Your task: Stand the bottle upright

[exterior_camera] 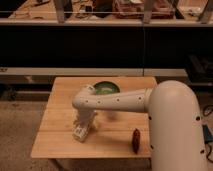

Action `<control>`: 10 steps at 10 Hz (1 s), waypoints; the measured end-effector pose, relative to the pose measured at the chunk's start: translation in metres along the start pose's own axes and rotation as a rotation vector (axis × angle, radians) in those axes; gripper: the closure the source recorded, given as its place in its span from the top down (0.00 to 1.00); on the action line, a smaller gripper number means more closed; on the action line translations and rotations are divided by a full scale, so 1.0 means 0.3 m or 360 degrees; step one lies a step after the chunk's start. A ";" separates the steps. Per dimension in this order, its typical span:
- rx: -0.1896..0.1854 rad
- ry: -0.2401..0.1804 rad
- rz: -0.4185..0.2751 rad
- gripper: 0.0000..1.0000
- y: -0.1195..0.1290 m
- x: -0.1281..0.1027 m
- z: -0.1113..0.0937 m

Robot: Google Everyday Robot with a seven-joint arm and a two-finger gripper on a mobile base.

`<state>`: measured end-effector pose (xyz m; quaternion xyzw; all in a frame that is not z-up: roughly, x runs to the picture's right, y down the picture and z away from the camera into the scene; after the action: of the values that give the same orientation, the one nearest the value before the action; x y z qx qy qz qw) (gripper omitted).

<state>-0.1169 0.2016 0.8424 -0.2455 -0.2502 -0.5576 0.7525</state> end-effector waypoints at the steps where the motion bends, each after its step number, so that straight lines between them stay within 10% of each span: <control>1: -0.0002 -0.0002 -0.0001 0.49 0.000 0.000 0.002; 6: -0.0027 0.0007 -0.0043 0.03 -0.008 0.002 0.001; 10: -0.0030 0.0019 -0.0067 0.01 -0.011 0.004 -0.004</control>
<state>-0.1197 0.1990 0.8425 -0.2438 -0.2455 -0.5770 0.7398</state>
